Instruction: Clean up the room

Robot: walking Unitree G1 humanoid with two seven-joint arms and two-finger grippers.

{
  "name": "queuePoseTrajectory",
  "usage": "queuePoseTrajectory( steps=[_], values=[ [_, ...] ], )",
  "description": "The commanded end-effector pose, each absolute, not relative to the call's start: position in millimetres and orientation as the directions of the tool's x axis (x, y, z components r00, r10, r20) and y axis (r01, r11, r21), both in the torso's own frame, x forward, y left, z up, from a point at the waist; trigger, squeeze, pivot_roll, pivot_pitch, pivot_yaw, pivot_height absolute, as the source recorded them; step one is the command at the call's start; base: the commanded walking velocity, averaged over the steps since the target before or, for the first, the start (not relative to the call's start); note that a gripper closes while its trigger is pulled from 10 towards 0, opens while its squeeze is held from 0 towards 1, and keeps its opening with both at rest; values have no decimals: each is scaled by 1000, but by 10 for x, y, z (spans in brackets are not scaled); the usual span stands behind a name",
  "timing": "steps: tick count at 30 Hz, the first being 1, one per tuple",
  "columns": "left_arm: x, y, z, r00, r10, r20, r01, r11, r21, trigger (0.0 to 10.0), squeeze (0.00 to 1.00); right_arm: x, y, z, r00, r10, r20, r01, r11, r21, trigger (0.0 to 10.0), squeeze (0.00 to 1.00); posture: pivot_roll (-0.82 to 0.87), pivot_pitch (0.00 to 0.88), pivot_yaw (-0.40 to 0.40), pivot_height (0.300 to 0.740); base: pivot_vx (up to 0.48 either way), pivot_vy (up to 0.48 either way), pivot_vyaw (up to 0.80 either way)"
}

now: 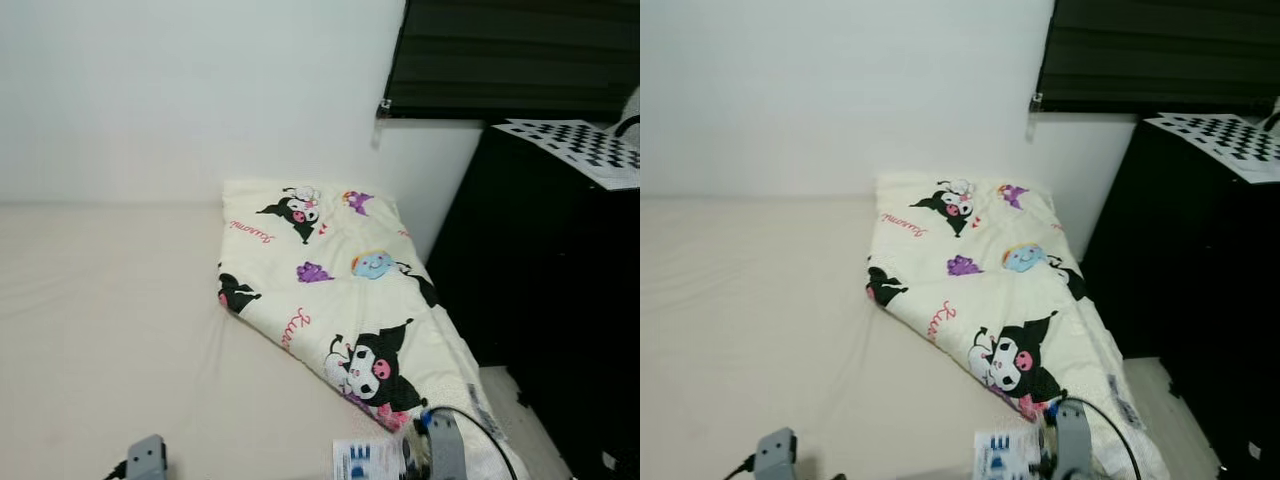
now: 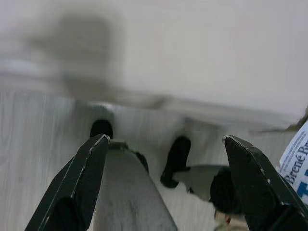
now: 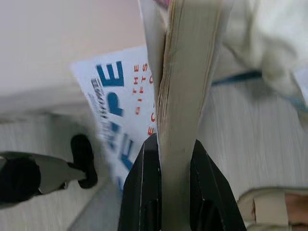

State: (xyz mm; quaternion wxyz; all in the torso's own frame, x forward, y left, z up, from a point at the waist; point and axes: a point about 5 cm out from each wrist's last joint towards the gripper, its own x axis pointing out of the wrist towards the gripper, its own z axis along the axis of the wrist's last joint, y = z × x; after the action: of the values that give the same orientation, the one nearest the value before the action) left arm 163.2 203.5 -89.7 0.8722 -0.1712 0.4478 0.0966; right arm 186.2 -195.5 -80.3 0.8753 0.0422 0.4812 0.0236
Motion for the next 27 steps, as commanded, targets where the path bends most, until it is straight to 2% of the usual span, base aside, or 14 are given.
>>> queuePoseTrajectory(
  steps=[1,4,6,10,17,27],
  values=[
    [1514,2002,-955,530,-1,-848,-310,930,-195,10000,0,1790,-1975,-840,522,67,-851,5,997,82,10000,0,32,0,-99,740,-274,0,0],
    [1449,1975,-984,506,-27,-862,-307,928,-209,10000,0,1698,-2028,-879,510,27,-860,42,998,56,10000,0,29,0,-96,740,-460,0,0],
    [1466,1979,-975,522,-24,-852,-309,927,-215,10000,0,1724,-2057,-862,527,5,-850,68,996,49,10000,0,32,0,-99,740,-371,0,0],
    [1541,1979,-944,551,-23,-834,-304,926,-226,10000,0,1914,-2068,-766,587,5,-810,61,997,51,10000,0,31,0,-98,740,0,0,0],
    [1586,1933,-934,548,-35,-836,-264,941,-213,10000,0,2121,-2055,-650,640,35,-768,0,999,45,10000,0,28,0,-101,740,0,0,445],
    [1537,1938,-952,541,-40,-840,-248,947,-205,10000,0,2266,-1934,-577,679,77,-730,-38,997,70,10000,0,32,0,-99,740,0,0,504]
  ],
)
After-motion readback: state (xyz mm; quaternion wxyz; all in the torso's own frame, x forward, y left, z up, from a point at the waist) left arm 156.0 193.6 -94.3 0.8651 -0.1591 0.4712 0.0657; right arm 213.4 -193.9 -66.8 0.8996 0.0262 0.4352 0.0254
